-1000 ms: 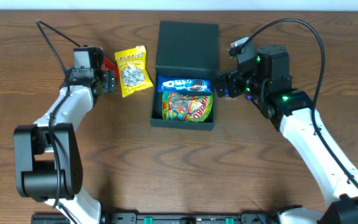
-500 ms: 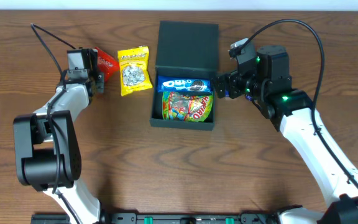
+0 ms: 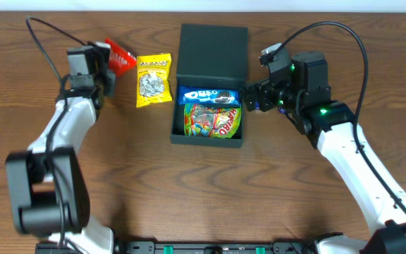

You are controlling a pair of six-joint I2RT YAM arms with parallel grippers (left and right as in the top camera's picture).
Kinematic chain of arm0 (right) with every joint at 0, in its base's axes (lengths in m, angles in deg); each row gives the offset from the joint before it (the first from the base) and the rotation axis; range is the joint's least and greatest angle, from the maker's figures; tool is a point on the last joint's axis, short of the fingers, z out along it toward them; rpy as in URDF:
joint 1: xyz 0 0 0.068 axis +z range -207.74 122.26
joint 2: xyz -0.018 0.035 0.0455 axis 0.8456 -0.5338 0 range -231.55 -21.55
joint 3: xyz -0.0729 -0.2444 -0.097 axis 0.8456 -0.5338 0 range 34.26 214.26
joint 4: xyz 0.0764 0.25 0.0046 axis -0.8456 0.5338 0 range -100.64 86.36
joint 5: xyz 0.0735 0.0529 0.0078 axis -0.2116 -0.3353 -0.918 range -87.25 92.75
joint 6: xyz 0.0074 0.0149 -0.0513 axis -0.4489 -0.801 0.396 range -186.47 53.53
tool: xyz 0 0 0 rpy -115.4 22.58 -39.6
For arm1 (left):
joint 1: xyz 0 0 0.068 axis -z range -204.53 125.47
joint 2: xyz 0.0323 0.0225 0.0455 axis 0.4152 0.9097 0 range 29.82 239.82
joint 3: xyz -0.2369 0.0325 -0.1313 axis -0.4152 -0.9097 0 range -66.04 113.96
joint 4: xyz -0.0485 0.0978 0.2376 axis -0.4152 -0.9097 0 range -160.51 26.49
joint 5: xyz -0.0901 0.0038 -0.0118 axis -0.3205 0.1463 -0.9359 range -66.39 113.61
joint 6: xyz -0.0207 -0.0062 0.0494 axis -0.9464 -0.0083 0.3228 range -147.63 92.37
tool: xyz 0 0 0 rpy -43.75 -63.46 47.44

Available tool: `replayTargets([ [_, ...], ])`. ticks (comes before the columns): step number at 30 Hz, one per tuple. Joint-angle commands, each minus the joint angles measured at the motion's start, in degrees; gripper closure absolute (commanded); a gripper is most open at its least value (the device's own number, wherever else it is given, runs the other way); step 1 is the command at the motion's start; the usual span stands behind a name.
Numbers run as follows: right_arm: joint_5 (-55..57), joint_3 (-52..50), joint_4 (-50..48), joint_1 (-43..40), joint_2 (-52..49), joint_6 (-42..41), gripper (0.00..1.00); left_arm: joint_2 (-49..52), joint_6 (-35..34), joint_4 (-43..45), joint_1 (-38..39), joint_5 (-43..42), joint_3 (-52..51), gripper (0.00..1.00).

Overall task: Pack container
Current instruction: 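Grasp the red Hacks bag with the left gripper and lift it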

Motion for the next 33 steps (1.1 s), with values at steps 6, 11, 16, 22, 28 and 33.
replayTargets([
  [6,3.74,0.68,-0.07,-3.63,0.22,-4.26,0.01,-10.80,12.50,0.42,-0.04,-25.11,0.72,0.94],
  [11,3.72,0.68,-0.07,-7.50,0.22,-8.31,0.01,-12.85,12.41,-0.79,0.55,-36.26,0.72,0.95],
  [16,3.69,0.68,-0.02,-10.01,0.22,-11.10,0.01,-13.20,6.12,-2.21,4.52,-35.26,0.72,0.94],
  [22,3.72,0.68,0.00,-10.49,0.22,-11.06,0.01,-13.20,-14.49,-2.40,13.57,-22.16,0.72,0.94],
  [28,3.72,0.68,0.96,-10.75,0.20,-11.06,0.01,-13.20,-40.72,-4.28,19.37,-17.46,0.72,0.94],
  [33,3.74,0.68,1.03,-10.75,0.20,-11.04,0.01,-13.20,-51.17,-14.47,22.99,-14.53,0.72,0.94],
])
